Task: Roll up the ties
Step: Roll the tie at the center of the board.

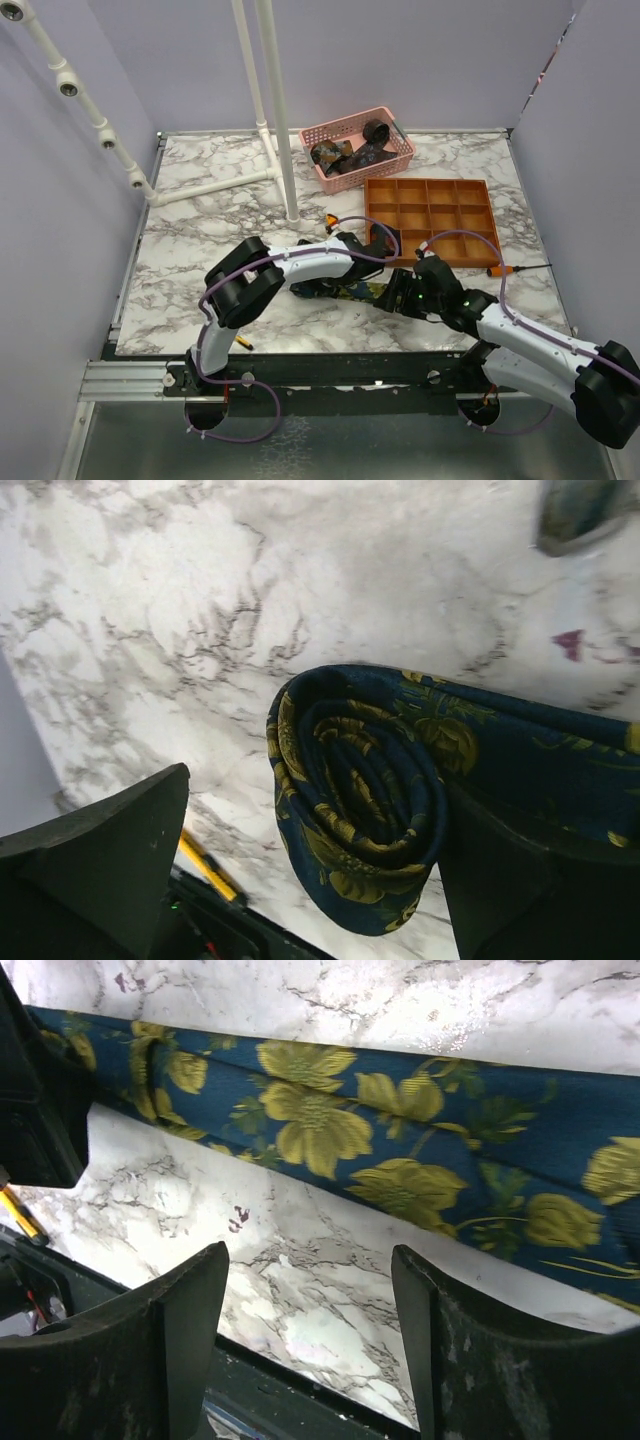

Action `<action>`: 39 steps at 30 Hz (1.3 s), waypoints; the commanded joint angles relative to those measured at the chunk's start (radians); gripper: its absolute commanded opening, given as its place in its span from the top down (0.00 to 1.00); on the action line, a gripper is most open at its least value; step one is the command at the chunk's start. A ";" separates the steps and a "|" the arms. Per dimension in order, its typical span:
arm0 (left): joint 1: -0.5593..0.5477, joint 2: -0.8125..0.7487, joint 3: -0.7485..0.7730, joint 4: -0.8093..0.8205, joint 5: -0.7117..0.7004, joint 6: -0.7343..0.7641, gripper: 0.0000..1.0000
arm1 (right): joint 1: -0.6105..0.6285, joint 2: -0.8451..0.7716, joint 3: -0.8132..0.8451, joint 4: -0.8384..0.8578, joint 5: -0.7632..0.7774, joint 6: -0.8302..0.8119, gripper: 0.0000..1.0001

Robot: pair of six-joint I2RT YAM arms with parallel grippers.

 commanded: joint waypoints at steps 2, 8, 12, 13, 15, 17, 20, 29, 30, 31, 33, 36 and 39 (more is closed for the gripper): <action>-0.008 -0.138 0.004 0.119 0.104 -0.007 0.01 | 0.004 -0.056 0.032 -0.062 0.005 -0.029 0.26; 0.042 -0.337 -0.027 0.181 0.195 0.043 0.01 | 0.003 -0.050 0.100 -0.093 -0.018 -0.047 0.20; 0.080 -0.457 -0.054 0.239 0.247 0.090 0.01 | 0.004 -0.010 0.129 -0.027 -0.101 -0.050 0.19; 0.102 -0.500 -0.092 0.272 0.263 0.109 0.01 | 0.007 0.013 0.139 0.000 -0.127 -0.041 0.19; 0.191 -0.607 -0.207 0.405 0.339 0.147 0.01 | 0.029 0.072 0.164 0.049 -0.144 -0.021 0.19; 0.311 -0.729 -0.352 0.569 0.471 0.208 0.01 | 0.073 0.145 0.219 0.078 -0.135 -0.006 0.19; 0.455 -0.889 -0.545 0.784 0.636 0.281 0.01 | 0.143 0.283 0.318 0.099 -0.093 0.006 0.20; 0.622 -0.958 -0.803 1.028 0.969 0.333 0.01 | 0.198 0.588 0.515 0.131 -0.049 0.010 0.27; 0.625 -0.956 -0.810 1.036 0.981 0.344 0.01 | 0.198 0.614 0.531 0.123 -0.044 0.010 0.28; 0.629 -0.952 -0.815 1.040 0.985 0.354 0.01 | 0.198 0.638 0.545 0.118 -0.039 0.011 0.29; 0.632 -0.944 -0.823 1.041 0.996 0.376 0.01 | 0.199 0.674 0.564 0.109 -0.032 0.011 0.31; 0.634 -0.922 -0.826 1.040 1.027 0.392 0.01 | 0.196 0.698 0.566 0.095 0.008 0.012 0.34; 0.634 -0.889 -0.820 1.046 1.056 0.398 0.01 | 0.183 0.708 0.551 0.090 0.021 0.013 0.37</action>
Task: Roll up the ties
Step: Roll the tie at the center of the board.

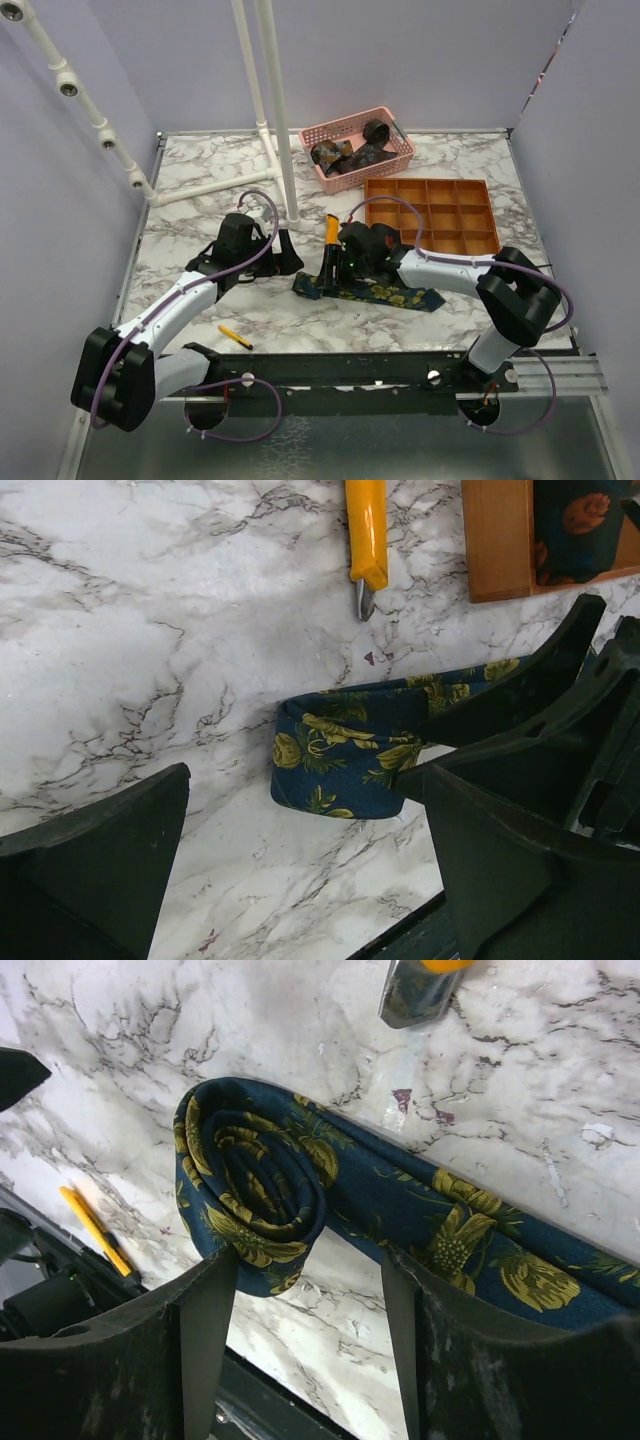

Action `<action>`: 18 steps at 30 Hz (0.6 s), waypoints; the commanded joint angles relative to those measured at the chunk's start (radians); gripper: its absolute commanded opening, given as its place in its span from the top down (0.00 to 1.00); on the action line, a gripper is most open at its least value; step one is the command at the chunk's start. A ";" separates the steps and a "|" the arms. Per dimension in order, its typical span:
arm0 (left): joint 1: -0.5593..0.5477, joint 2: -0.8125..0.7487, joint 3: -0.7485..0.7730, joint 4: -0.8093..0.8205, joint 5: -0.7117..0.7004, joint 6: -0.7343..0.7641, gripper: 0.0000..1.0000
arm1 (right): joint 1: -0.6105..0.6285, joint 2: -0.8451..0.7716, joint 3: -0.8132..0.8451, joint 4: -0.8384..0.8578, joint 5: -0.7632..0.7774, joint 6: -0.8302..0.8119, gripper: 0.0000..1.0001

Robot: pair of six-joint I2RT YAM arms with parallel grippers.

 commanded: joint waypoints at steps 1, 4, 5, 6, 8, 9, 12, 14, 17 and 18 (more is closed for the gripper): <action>0.006 0.050 0.000 0.043 0.094 0.044 0.01 | -0.017 0.023 -0.003 -0.024 0.059 0.008 0.38; 0.006 0.089 0.004 0.049 0.121 0.044 0.01 | -0.032 0.024 -0.032 -0.020 0.057 0.006 0.39; 0.006 0.102 0.004 0.052 0.130 0.041 0.01 | -0.036 0.021 -0.046 -0.016 0.055 0.007 0.39; 0.006 0.116 0.004 0.054 0.140 0.039 0.01 | -0.041 0.018 -0.058 -0.012 0.053 0.007 0.40; 0.006 0.138 0.004 0.063 0.168 0.038 0.01 | -0.050 0.006 -0.086 0.006 0.046 0.007 0.40; 0.006 0.147 0.004 0.067 0.183 0.038 0.01 | -0.055 -0.003 -0.103 0.017 0.042 0.006 0.40; 0.006 0.169 0.010 0.077 0.214 0.050 0.01 | -0.063 -0.018 -0.140 0.044 0.030 -0.006 0.41; 0.006 0.185 0.016 0.089 0.237 0.064 0.01 | -0.070 -0.017 -0.151 0.056 0.020 -0.013 0.41; 0.006 0.227 0.032 0.096 0.276 0.087 0.01 | -0.081 -0.010 -0.162 0.070 0.003 -0.026 0.43; 0.006 0.243 0.038 0.096 0.284 0.097 0.01 | -0.086 -0.010 -0.169 0.076 -0.002 -0.031 0.43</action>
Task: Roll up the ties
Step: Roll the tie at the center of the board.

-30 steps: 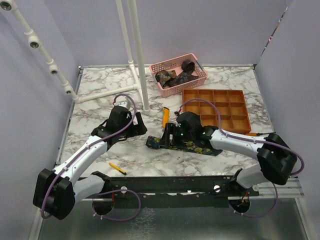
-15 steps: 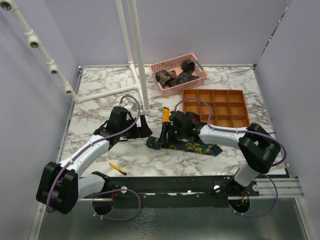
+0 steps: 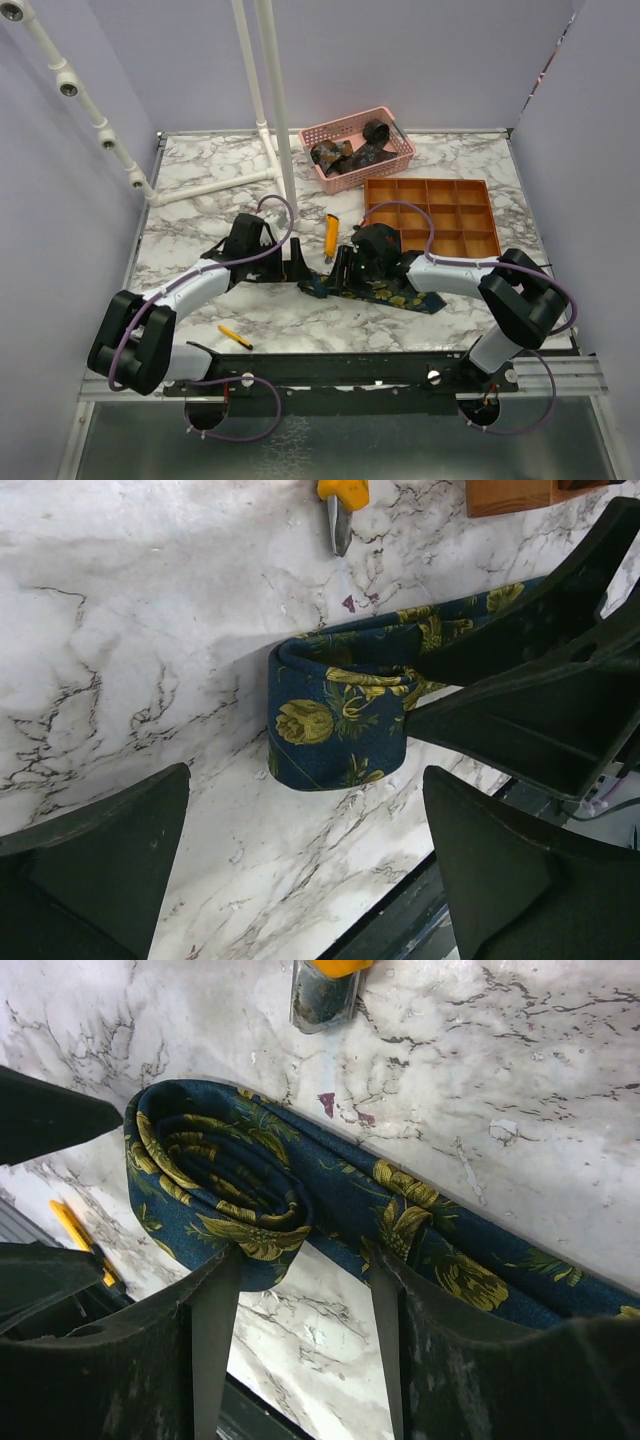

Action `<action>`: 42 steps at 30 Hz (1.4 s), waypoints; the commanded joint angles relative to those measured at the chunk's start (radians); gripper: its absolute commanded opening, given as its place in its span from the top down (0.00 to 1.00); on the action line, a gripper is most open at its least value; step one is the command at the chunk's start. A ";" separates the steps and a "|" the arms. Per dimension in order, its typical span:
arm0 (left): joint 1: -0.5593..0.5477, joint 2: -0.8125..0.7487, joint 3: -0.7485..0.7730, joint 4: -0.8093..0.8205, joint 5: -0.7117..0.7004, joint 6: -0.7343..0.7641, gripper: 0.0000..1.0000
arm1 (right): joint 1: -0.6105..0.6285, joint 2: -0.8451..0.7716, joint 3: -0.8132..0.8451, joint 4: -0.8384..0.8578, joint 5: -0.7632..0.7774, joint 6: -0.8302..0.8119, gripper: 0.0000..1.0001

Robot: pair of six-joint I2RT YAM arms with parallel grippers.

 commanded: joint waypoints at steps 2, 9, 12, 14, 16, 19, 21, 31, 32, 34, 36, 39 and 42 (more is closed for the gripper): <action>0.006 0.087 0.049 0.032 0.108 0.074 0.01 | -0.028 0.018 -0.061 -0.015 -0.006 -0.051 0.45; 0.002 0.231 0.096 0.054 0.196 0.093 0.12 | -0.034 0.027 -0.091 0.039 -0.041 -0.067 0.49; -0.013 0.254 0.095 0.074 0.228 0.085 0.22 | -0.035 0.031 -0.092 0.047 -0.049 -0.069 0.49; -0.029 0.261 0.089 0.090 0.243 0.077 0.29 | -0.034 0.033 -0.093 0.053 -0.052 -0.068 0.50; -0.038 0.265 0.083 0.101 0.250 0.071 0.37 | -0.035 0.033 -0.093 0.058 -0.055 -0.067 0.50; -0.048 0.276 0.079 0.111 0.256 0.063 0.51 | -0.036 0.031 -0.090 0.059 -0.060 -0.066 0.51; -0.059 0.278 0.076 0.114 0.250 0.056 0.64 | -0.035 0.025 -0.088 0.056 -0.061 -0.063 0.51; -0.089 0.083 0.076 -0.071 -0.025 -0.016 1.00 | -0.034 -0.235 -0.126 -0.136 0.053 -0.046 0.36; -0.090 0.061 0.091 -0.128 -0.082 -0.019 1.00 | -0.034 -0.279 -0.141 -0.162 0.073 -0.050 0.36; -0.096 0.028 0.121 -0.268 -0.193 -0.037 1.00 | -0.034 -0.354 -0.173 -0.214 0.106 -0.058 0.36; -0.101 0.011 0.147 -0.368 -0.280 -0.056 1.00 | -0.034 -0.415 -0.210 -0.249 0.139 -0.063 0.36; -0.124 -0.004 0.162 -0.444 -0.367 -0.091 1.00 | -0.034 -0.468 -0.271 -0.227 0.174 -0.054 0.36; -0.142 -0.021 0.156 -0.452 -0.413 -0.134 1.00 | -0.034 -0.458 -0.275 -0.166 0.191 -0.046 0.37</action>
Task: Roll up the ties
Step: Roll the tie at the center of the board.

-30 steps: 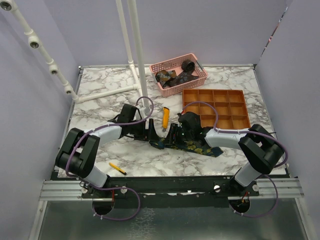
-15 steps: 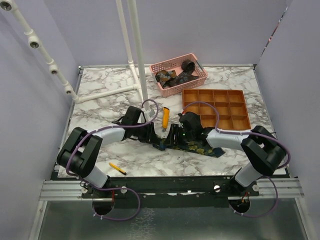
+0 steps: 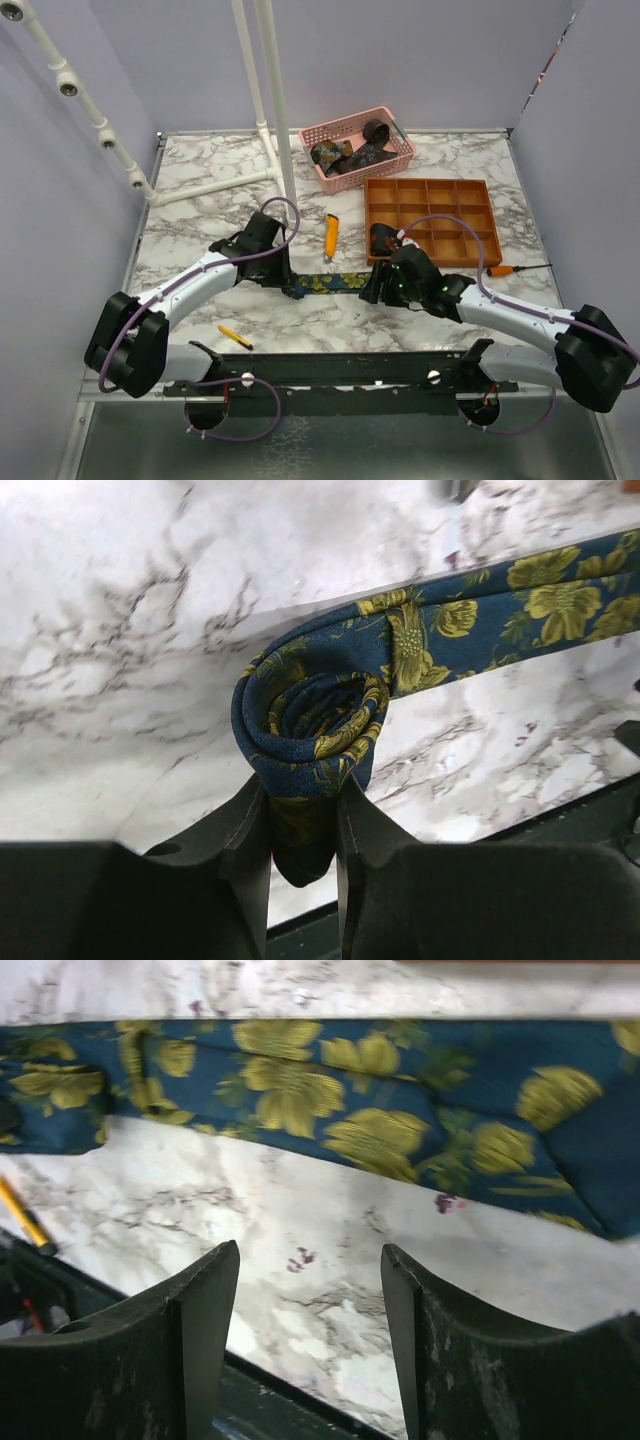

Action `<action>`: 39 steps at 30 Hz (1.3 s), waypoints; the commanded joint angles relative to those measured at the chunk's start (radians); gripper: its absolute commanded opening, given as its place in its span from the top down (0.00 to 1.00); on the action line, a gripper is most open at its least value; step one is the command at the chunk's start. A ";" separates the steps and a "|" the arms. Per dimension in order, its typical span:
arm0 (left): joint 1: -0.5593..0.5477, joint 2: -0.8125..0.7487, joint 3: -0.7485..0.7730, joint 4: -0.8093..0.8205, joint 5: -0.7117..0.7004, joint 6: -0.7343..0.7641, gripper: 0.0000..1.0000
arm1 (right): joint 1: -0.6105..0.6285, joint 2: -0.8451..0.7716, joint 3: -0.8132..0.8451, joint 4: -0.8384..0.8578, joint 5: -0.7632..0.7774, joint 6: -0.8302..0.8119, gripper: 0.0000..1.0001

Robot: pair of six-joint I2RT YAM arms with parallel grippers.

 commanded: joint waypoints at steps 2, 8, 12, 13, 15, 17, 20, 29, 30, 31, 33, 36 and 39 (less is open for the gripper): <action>-0.036 -0.039 0.010 -0.134 -0.203 -0.104 1.00 | -0.005 0.045 0.006 0.023 0.102 0.005 0.39; -0.052 -0.053 0.015 -0.120 -0.222 -0.148 1.00 | -0.006 0.117 0.062 0.075 0.219 0.000 0.45; -0.059 -0.060 0.000 -0.106 -0.222 -0.155 1.00 | -0.006 0.163 0.082 0.123 0.217 -0.014 0.46; -0.059 -0.061 -0.004 -0.102 -0.222 -0.156 1.00 | -0.006 0.190 0.097 0.120 0.214 -0.020 0.47; -0.059 -0.063 -0.015 -0.095 -0.222 -0.156 1.00 | -0.006 0.242 0.116 0.122 0.211 -0.031 0.50; -0.059 -0.066 -0.023 -0.088 -0.221 -0.160 1.00 | -0.006 0.292 0.122 0.117 0.212 -0.039 0.55; -0.059 -0.075 -0.033 -0.081 -0.243 -0.167 1.00 | -0.006 0.352 0.113 0.083 0.212 -0.034 0.60; -0.057 -0.118 -0.001 -0.084 -0.377 -0.220 1.00 | -0.006 0.319 -0.020 -0.042 0.143 0.056 0.71; -0.057 -0.115 0.005 -0.084 -0.391 -0.225 1.00 | -0.006 0.313 -0.033 -0.048 0.138 0.056 0.71; -0.057 -0.109 0.010 -0.083 -0.399 -0.229 1.00 | -0.006 0.309 -0.043 -0.054 0.136 0.057 0.71; -0.057 -0.089 0.018 -0.083 -0.414 -0.232 1.00 | -0.006 0.308 -0.055 -0.058 0.125 0.057 0.71; -0.057 -0.064 0.018 -0.078 -0.432 -0.246 1.00 | -0.006 0.307 -0.063 -0.060 0.099 0.070 0.71; -0.057 -0.058 0.001 -0.067 -0.437 -0.252 1.00 | -0.006 0.305 -0.083 -0.052 0.078 0.083 0.71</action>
